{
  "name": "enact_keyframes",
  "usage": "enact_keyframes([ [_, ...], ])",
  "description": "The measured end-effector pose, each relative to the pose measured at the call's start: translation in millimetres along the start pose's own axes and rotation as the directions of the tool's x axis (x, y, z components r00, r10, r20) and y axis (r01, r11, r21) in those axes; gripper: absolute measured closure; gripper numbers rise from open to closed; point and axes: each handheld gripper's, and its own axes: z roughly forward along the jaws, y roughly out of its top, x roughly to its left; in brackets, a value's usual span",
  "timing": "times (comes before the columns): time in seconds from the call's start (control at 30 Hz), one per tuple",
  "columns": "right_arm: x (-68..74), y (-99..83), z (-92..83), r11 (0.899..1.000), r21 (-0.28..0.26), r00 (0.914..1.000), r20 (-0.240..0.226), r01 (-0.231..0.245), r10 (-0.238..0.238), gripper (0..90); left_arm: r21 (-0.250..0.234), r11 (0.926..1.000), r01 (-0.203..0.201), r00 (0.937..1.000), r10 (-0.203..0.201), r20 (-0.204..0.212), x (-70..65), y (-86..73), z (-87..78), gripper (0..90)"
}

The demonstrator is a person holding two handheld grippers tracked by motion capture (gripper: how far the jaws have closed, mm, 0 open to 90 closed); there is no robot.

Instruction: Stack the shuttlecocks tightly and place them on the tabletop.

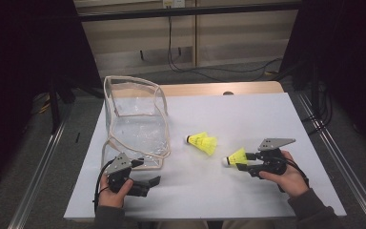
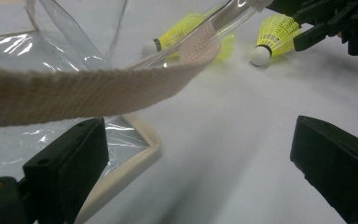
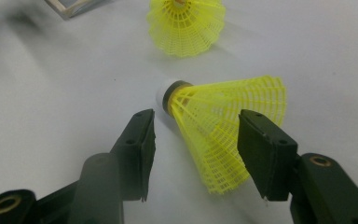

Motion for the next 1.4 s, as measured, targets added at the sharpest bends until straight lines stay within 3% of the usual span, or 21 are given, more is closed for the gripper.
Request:
enact_keyframes([
  [0.47, 1.2, -1.2, 3.7, 1.0, 0.016, 0.9999, -0.009, 0.005, -0.005, 57.1, -0.002, 1.0, 0.001, 1.0, -0.001, -0.002, 0.0, 0.1, -0.2, 4.3],
  [1.4, 5.1, 1.1, 12.9, 0.999, 0.024, 0.9992, -0.014, 0.037, -0.036, 67.1, -0.001, 1.0, -0.001, 1.0, 0.001, -0.001, 0.0, 0.2, -0.3, 4.3],
])
